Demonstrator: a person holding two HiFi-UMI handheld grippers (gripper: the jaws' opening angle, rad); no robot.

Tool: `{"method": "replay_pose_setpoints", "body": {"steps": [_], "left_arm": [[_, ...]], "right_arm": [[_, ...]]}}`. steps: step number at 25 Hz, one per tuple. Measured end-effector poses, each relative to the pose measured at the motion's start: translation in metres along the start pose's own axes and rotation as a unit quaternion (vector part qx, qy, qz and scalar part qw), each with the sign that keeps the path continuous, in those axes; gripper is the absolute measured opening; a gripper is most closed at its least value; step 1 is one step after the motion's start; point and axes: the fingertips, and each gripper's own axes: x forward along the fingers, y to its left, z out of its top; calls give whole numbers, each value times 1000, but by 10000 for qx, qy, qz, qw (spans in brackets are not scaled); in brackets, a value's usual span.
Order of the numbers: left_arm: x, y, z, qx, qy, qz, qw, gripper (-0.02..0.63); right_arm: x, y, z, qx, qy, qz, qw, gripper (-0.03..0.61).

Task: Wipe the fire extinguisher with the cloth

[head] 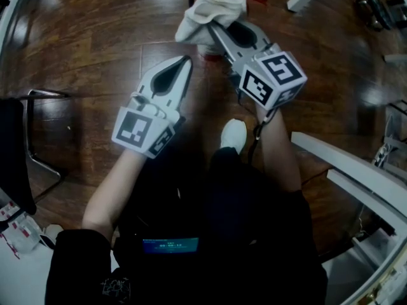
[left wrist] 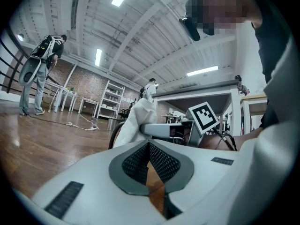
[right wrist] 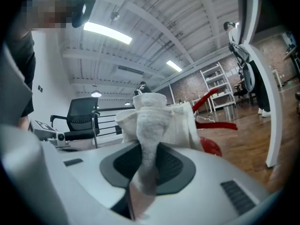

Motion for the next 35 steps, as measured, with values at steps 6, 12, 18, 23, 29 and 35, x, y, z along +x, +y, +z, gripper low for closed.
{"method": "replay_pose_setpoints", "body": {"steps": [6,12,18,23,29,35], "left_arm": [[-2,1,-3,19,70,25,10000,3],[-1,3,-1,7,47,58,10000,3],[-4,4,-3,-65,31,109,9999,3],[-6,5,-6,-50,80,143,9999,3],[-8,5,-7,-29,63,165,9998,3],[-11,5,-10,-36,121,171,9998,3]], "right_arm": [[19,4,-51,-44,531,84,9985,94],[30,2,-97,-265,1033,121,9942,94],[38,-9,-152,-543,1588,93,9858,95],[37,-24,-199,-807,2048,17,9755,94],[27,-41,-233,-686,2353,-158,9694,94],[15,-50,-250,-535,2520,-284,9658,94]]}}
